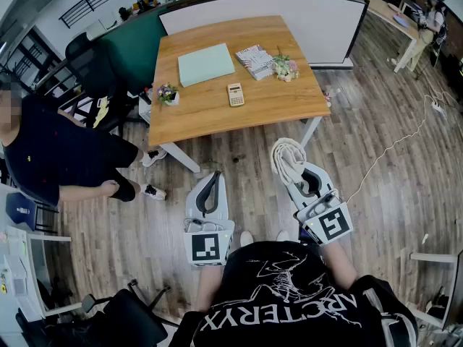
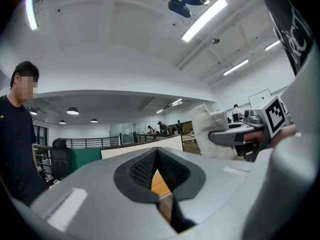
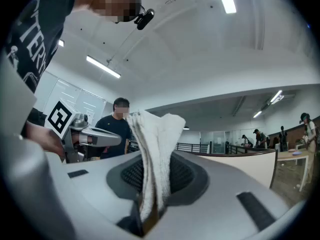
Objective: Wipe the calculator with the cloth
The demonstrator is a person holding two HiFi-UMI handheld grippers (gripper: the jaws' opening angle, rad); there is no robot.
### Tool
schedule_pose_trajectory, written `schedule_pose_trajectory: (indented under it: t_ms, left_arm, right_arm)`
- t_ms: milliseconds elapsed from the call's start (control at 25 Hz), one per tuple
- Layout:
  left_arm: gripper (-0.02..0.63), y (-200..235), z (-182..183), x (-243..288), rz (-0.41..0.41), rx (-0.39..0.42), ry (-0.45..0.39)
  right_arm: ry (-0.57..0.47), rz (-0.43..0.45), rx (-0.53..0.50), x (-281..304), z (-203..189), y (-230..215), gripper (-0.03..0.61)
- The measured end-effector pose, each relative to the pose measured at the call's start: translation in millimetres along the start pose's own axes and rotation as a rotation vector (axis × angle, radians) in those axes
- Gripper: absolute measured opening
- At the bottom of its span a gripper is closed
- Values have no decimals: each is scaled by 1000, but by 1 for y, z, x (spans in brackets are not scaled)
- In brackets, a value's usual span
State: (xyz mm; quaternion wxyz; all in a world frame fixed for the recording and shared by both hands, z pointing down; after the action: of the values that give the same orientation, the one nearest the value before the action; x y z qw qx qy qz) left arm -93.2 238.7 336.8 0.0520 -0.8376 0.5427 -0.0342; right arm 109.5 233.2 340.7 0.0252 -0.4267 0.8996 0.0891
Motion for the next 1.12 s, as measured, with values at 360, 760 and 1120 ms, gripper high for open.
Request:
schedule_pose_trajectory:
  t_ms: [360, 760, 1120]
  left_arm:
    - [-5, 0, -1, 5, -7, 14, 7]
    - [-5, -10, -3, 17, -2, 18, 25]
    - [-5, -24, -5, 39, 31, 58, 8]
  right_arm:
    - [-6, 1, 20, 1, -2, -4, 91]
    - [-3, -1, 36, -3, -9, -19, 91]
    - [-5, 40, 49, -6, -17, -44, 91]
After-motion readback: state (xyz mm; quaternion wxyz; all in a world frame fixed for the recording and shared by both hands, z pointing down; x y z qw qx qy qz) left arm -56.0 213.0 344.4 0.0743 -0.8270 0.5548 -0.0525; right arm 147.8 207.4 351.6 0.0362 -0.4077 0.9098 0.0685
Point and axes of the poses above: the fingertips, and each gripper's own axes: x forward along the fingers, y to its left, z out of its top, the point moved 6 cm from there along -x, backward along the fingers, and after that the axes turned 2 degrees about -y, right-handed, at the moved point
